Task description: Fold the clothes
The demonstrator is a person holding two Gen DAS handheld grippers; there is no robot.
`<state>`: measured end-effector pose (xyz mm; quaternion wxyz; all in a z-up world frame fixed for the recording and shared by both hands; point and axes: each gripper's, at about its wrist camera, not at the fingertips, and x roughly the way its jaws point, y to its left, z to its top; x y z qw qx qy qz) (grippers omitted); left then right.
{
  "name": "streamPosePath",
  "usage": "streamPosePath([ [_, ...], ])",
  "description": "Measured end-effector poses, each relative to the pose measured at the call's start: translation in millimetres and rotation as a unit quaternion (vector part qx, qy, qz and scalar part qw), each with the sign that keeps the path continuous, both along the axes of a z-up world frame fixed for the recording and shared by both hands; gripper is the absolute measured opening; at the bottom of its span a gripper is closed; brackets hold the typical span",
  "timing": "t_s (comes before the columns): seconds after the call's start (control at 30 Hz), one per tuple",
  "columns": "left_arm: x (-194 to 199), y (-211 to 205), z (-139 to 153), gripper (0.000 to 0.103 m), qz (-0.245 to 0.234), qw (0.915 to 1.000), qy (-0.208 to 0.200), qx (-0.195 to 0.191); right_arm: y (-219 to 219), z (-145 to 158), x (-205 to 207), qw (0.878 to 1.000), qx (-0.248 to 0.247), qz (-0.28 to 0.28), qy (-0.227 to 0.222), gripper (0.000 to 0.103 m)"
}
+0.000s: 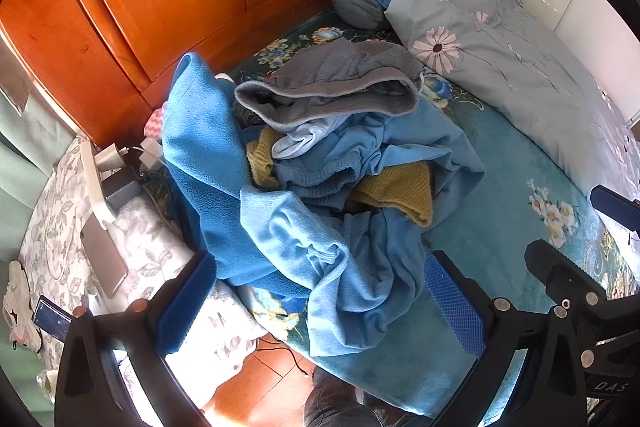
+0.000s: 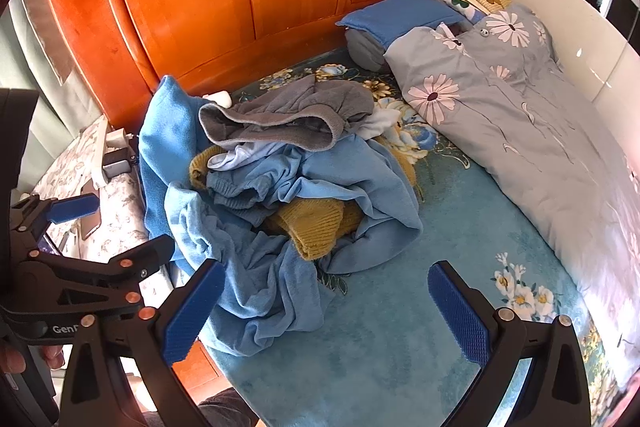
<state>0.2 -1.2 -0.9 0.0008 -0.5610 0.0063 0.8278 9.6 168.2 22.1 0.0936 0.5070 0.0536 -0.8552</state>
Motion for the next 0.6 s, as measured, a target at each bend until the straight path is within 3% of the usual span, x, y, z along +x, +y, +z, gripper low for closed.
streamPosePath([
  [0.6,5.7,-1.1,-1.2,0.103,0.022,0.9996,-0.008,-0.013,2.7,-7.5,-2.2,1.000,-0.006,0.021,-0.013,0.103],
])
